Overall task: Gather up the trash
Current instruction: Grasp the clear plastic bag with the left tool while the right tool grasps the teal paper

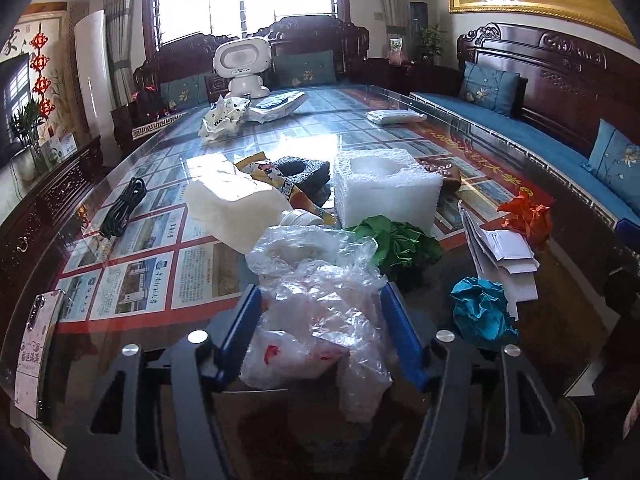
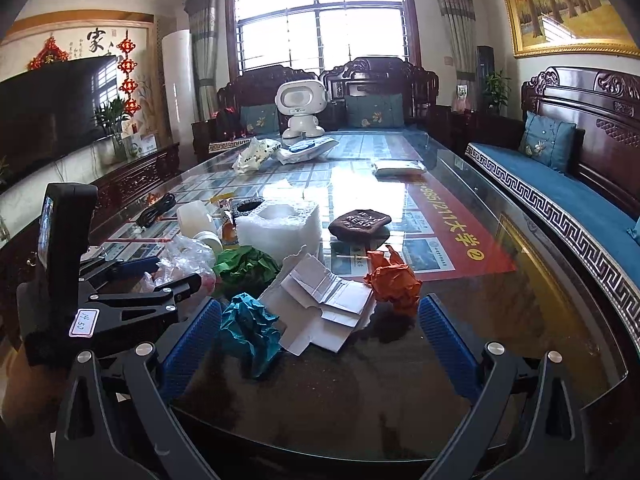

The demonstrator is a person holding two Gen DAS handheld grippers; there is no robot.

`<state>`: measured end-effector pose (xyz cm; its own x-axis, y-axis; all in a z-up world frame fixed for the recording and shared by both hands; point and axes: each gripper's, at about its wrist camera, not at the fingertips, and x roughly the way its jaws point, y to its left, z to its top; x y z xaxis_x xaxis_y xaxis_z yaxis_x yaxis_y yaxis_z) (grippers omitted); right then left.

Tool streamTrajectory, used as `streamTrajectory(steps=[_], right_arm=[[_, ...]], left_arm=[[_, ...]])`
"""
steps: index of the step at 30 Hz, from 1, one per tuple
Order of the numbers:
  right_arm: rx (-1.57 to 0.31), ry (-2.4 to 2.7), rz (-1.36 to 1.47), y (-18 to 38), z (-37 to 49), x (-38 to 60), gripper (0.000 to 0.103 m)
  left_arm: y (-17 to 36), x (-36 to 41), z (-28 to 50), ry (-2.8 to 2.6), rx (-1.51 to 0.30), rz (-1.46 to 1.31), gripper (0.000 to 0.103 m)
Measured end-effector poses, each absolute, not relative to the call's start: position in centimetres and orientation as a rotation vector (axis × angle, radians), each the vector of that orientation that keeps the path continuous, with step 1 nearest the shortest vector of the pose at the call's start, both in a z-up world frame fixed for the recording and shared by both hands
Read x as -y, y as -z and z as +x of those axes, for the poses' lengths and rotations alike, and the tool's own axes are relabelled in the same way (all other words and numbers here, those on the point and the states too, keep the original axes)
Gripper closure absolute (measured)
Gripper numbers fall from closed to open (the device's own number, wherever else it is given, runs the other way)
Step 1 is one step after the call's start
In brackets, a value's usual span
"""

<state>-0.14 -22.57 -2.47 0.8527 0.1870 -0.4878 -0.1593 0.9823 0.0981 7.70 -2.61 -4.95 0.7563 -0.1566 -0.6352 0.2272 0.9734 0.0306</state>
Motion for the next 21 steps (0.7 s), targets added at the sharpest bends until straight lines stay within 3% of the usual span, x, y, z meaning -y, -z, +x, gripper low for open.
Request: streamTrajectory(steps=[2, 4, 5, 9, 17, 21], right_arm=[[-0.519, -0.190, 0.051, 2.4, -0.2, 22.3, 0.008], [-0.518, -0.194, 0.040, 2.4, -0.3, 21.9, 0.008], [-0.517, -0.195, 0.034, 2.4, -0.3, 21.7, 0.008], [-0.530, -0.224, 0.031, 2.5, -0.2, 20.8, 0.019], [-0.563, -0.265, 0.004, 3.4, 0.1, 18.1, 0.022], [-0.600, -0.285, -0.004, 4.2, 0.9, 17.1, 0.035]], left_arm=[[4.7, 2.0, 7.5, 0.237, -0.677, 0.073, 0.058], [4.1, 1.7, 6.7, 0.243, -0.653, 0.068, 0.074], [3.7, 1.5, 6.2, 0.236, -0.636, 0.065, 0.076], [2.2, 0.8, 3.9, 0.218, -0.575, 0.092, 0.076], [2.0, -0.6, 1.3, 0.271, -0.568, 0.029, 0.076], [2.5, -0.9, 1.4, 0.278, -0.582, 0.020, 0.076]])
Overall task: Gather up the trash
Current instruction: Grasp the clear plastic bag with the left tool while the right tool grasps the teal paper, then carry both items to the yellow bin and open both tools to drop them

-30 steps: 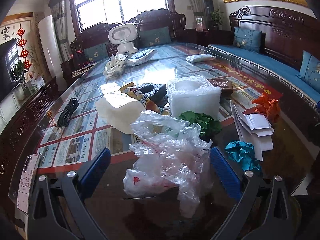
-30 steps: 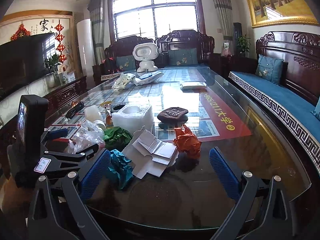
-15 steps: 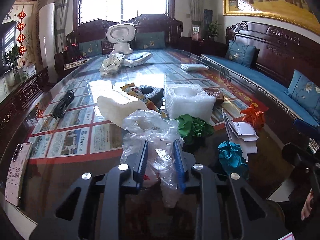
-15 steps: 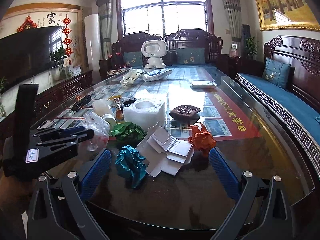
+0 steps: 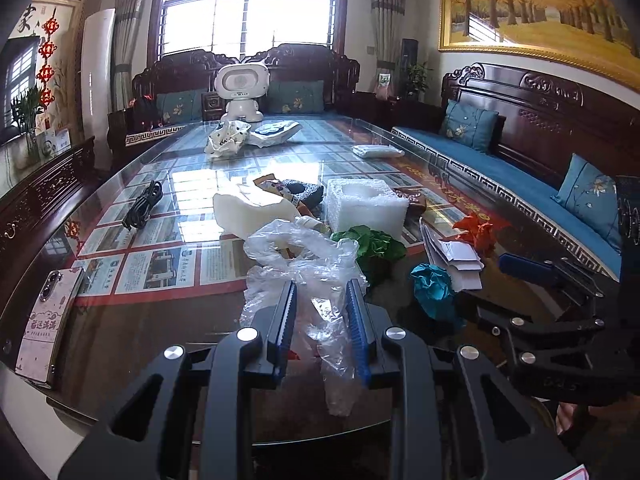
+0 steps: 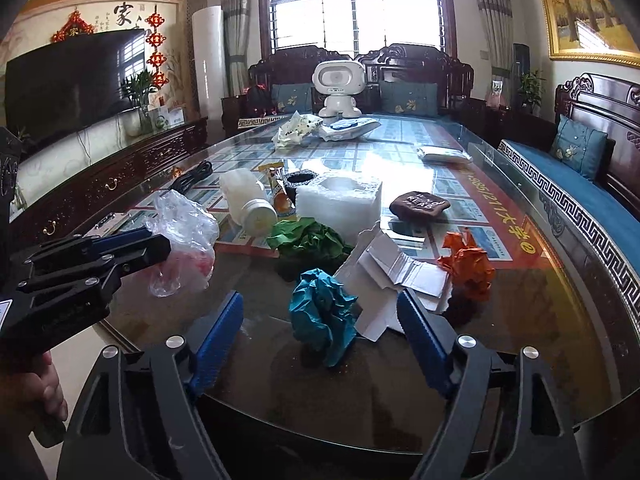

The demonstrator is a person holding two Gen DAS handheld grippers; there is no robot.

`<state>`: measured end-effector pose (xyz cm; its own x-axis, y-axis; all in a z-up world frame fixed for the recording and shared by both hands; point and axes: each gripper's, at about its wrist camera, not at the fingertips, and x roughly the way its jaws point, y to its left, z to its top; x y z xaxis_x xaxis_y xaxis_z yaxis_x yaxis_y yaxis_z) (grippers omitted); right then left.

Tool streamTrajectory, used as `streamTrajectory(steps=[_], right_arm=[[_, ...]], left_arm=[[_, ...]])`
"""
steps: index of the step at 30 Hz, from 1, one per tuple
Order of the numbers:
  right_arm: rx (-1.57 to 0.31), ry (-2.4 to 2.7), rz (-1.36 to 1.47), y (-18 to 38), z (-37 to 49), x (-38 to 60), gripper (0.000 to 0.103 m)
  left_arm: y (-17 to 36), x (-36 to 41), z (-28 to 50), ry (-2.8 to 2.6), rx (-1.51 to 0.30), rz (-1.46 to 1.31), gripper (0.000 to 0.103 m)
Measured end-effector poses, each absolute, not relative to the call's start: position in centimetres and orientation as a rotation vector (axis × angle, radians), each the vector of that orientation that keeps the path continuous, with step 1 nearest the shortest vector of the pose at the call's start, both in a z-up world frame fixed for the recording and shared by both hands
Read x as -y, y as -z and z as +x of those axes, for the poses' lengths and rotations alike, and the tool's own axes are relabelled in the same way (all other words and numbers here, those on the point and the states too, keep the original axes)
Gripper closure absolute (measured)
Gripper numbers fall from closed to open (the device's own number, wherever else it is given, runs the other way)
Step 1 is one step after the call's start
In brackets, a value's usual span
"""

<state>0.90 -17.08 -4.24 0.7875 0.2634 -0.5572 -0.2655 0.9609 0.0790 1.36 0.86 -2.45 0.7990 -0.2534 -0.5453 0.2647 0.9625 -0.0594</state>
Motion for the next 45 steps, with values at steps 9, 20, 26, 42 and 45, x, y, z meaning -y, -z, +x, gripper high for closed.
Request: streamTrajectory(steps=[9, 20, 26, 42, 45], right_arm=[[-0.700, -0.275, 0.034, 6.4, 3.5, 16.3, 0.072], [-0.632, -0.318, 0.077, 4.9, 1.3, 17.7, 0.083], [-0.546, -0.313, 0.075, 1.7, -3.3, 19.7, 0.083], [-0.676, 0.076, 0.141, 5.7, -22.8, 31.4, 0.082], [-0.757, 0.120, 0.178, 8.6, -24.6, 32.7, 0.082]], left_arm=[[2.9, -0.9, 1.6, 0.313, -0.594, 0.013, 0.076], [2.7, -0.5, 0.8, 0.344, -0.578, 0.022, 0.076], [0.9, 1.3, -2.5, 0.445, -0.545, 0.030, 0.076], [6.1, 15.4, -15.1, 0.966, -0.726, 0.208, 0.076], [9.2, 18.5, -16.6, 1.034, -0.802, 0.261, 0.076]])
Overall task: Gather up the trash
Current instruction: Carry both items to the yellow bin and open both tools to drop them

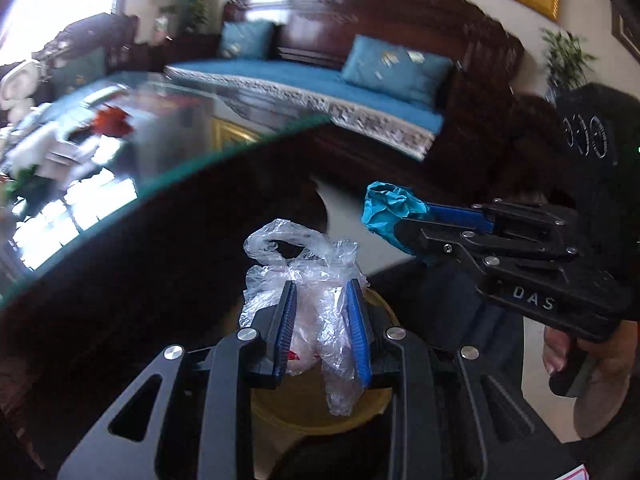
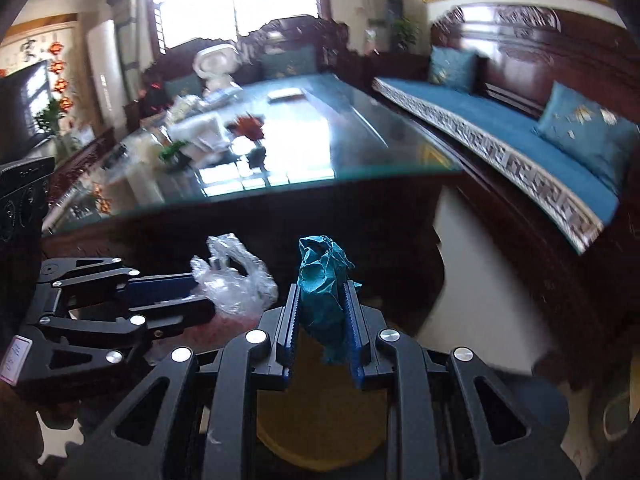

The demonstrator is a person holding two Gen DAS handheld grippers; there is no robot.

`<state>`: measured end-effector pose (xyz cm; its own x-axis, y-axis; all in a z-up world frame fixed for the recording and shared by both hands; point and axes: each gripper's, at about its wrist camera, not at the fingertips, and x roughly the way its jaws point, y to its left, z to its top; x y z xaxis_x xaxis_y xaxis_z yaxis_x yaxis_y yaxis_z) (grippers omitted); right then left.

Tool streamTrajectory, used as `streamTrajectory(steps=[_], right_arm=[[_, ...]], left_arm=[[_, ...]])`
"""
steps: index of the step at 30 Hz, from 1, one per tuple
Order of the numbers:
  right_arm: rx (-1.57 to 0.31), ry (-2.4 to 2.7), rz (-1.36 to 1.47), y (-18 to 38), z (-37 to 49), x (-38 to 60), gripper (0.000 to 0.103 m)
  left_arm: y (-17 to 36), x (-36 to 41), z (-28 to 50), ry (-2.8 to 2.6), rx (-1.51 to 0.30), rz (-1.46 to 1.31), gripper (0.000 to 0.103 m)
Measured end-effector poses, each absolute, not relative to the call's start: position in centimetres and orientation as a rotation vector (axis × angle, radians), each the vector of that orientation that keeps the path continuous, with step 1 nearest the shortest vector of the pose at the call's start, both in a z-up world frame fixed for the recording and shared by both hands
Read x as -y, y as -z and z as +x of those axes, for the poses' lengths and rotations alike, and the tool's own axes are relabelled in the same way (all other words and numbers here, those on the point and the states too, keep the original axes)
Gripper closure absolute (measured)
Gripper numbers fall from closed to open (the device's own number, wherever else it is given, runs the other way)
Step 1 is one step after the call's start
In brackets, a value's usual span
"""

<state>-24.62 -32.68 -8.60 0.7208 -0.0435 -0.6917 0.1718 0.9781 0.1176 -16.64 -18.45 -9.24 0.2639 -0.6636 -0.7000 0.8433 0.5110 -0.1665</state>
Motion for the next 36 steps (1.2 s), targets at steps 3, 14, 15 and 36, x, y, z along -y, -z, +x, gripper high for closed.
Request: streamTrajectory(steps=[3, 14, 15, 36], right_arm=[[-0.837, 0.132, 0.196, 11.9, -25.1, 32.8, 0.082], [-0.998, 0.190, 0.219, 18.1, -23.2, 33.4, 0.082], [-1.000, 0.194, 0.217, 18.5, -23.0, 33.5, 0.082], [-1.029, 0.254, 0.160, 19.0, -22.3, 34.5, 0.050]], left_arm=[[12.1, 20.7, -17.0, 1.049, -0.865, 0.299, 0.076], [20.4, 25.1, -15.1, 0.964, -1.060, 0.397, 0.076], [20.9, 25.2, -14.7, 0.963, -1.072, 0.399, 0.076], [21.8, 24.8, -13.1, 0.937, -1.101, 0.419, 0.041]])
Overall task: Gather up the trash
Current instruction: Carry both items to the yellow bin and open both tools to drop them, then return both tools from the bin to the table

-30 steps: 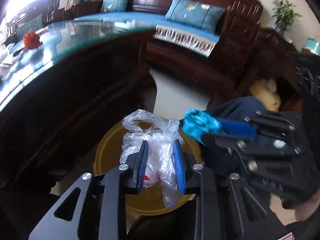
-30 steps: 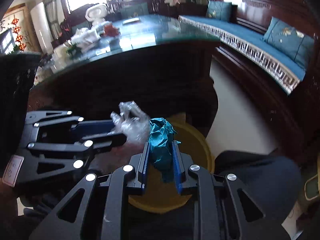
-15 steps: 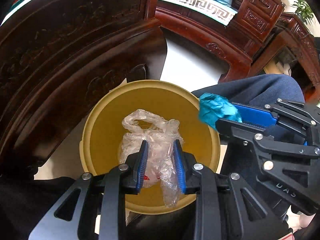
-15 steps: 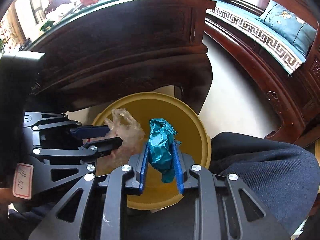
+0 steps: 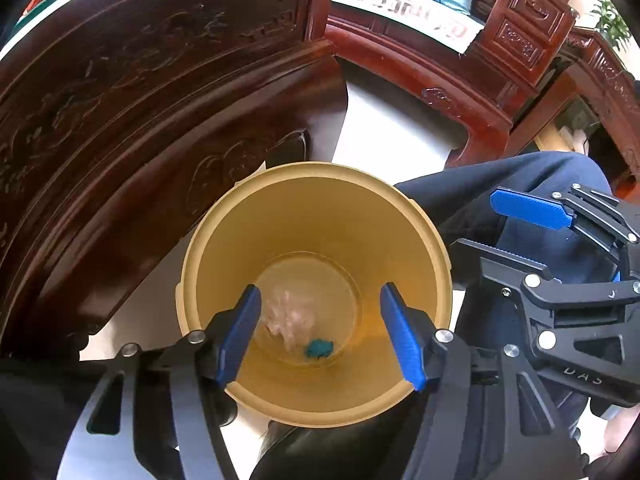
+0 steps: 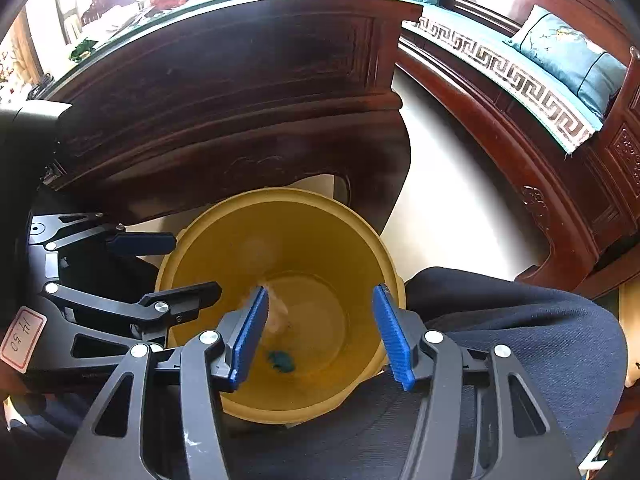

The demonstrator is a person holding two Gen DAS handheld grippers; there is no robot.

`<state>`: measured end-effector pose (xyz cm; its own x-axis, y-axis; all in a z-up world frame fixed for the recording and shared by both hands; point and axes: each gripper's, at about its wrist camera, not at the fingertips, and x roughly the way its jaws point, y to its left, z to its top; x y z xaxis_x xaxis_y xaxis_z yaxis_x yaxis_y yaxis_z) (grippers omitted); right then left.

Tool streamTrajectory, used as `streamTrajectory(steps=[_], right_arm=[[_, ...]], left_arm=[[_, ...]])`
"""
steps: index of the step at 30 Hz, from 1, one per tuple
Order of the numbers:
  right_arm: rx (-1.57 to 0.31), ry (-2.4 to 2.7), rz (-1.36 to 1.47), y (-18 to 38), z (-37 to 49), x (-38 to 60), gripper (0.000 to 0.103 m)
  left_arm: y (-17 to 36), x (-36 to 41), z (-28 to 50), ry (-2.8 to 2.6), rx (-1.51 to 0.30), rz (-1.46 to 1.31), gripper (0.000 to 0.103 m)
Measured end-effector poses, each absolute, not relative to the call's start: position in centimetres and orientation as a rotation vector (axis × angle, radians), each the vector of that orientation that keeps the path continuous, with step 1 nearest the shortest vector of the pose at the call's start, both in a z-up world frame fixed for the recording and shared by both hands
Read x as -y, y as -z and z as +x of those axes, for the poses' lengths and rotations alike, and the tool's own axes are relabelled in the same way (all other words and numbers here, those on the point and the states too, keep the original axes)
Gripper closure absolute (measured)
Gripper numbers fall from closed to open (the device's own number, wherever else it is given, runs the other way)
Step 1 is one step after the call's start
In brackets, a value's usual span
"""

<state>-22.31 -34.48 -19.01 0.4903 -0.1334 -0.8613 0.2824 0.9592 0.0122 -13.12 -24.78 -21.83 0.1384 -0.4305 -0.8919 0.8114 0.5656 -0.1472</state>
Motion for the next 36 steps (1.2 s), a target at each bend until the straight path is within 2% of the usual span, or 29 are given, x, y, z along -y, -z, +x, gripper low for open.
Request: streamTrajectory(steps=[23, 26, 36], right_arm=[[-0.992, 0.244, 0.140, 17.6, -22.0, 34.0, 0.050], [-0.944, 0.217, 0.128, 15.8, -21.1, 33.5, 0.050], [-0.642, 0.006, 0.027, 5.0, -15.0, 28.5, 0.050]], left_arm=[[19.7, 23.4, -12.9, 0.920, -1.040, 0.391, 0.041], [17.4, 22.2, -12.4, 0.899, -0.975, 0.383, 0.041], [5.1, 12.7, -9.7, 0.685, -0.660, 0.219, 0.025]])
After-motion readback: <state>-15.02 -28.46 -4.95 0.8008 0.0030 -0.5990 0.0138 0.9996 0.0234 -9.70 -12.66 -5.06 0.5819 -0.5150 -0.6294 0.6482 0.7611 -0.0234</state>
